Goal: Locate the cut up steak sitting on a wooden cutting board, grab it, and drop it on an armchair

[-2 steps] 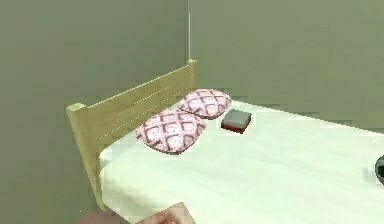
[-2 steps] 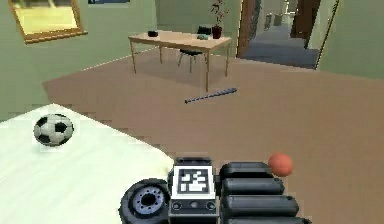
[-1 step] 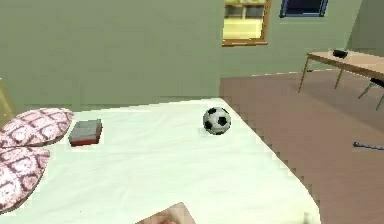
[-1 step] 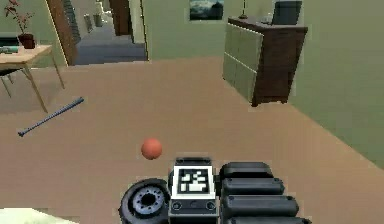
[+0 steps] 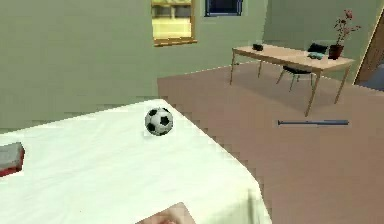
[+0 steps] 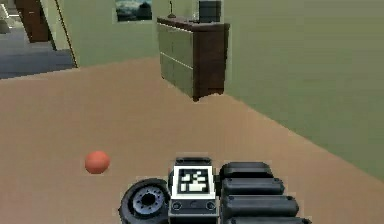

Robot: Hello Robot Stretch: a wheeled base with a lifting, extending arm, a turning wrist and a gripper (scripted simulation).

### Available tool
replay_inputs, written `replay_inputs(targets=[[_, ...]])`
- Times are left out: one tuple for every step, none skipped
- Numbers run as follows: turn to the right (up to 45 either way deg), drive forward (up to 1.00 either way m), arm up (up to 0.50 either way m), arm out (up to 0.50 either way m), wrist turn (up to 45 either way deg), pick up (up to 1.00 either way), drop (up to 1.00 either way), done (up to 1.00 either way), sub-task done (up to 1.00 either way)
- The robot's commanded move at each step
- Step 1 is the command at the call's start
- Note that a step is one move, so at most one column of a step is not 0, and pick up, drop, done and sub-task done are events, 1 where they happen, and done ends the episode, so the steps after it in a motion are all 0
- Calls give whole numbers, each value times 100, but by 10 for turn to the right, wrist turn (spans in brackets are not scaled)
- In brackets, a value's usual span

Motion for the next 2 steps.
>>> replay_inputs(targets=[[-450, 0, 0, 0, 0, 0, 0, 0, 0], [-450, 0, 0, 0, 0, 0, 0, 0, 0]])
